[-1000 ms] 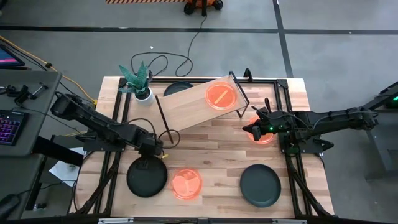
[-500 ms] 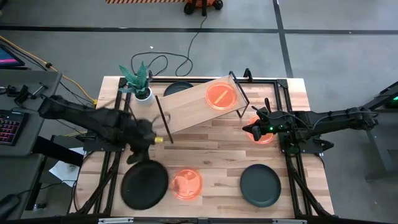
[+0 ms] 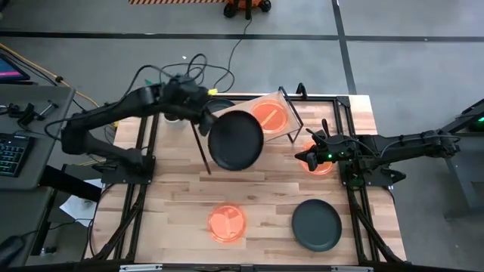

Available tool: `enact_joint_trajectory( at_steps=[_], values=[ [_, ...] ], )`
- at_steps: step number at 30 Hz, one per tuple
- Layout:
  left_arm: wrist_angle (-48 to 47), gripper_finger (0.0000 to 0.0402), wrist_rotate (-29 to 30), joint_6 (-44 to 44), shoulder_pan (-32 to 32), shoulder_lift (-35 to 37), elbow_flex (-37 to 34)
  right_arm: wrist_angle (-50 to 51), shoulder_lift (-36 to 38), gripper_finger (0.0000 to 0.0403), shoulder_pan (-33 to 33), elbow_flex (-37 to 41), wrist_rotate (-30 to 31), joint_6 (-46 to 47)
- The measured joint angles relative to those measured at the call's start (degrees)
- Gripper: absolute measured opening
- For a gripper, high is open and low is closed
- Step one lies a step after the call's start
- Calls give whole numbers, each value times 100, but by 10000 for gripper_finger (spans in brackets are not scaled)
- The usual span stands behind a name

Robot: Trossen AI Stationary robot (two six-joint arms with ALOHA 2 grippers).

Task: Place and stack plates onto a shelf
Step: Put the bottom left black plate on the shelf

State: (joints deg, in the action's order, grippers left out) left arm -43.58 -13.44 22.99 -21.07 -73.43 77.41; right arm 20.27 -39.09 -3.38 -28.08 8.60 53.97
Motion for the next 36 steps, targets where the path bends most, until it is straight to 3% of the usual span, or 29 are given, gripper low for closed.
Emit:
enact_joint_trajectory(
  at_steps=[6,13,16,23,27,36],
  values=[
    [-835,1,86,-858,-751,-665,-7,2,0,16,0,0,34,10],
    [-539,1,99,-1174,-1225,-977,-7,2,0,16,2,0,165,1],
    [-710,1,150,-1473,-1291,-1059,-7,1,0,16,2,0,166,1],
    [-813,3,876,-1754,-1306,-1108,-5,2,0,16,2,0,299,-1],
    [-715,6,932,-1789,-1306,-1132,-4,2,0,16,2,0,343,-1],
    [-711,54,1439,-2180,-1304,-1134,-4,-2,0,16,2,0,343,0]
  ],
)
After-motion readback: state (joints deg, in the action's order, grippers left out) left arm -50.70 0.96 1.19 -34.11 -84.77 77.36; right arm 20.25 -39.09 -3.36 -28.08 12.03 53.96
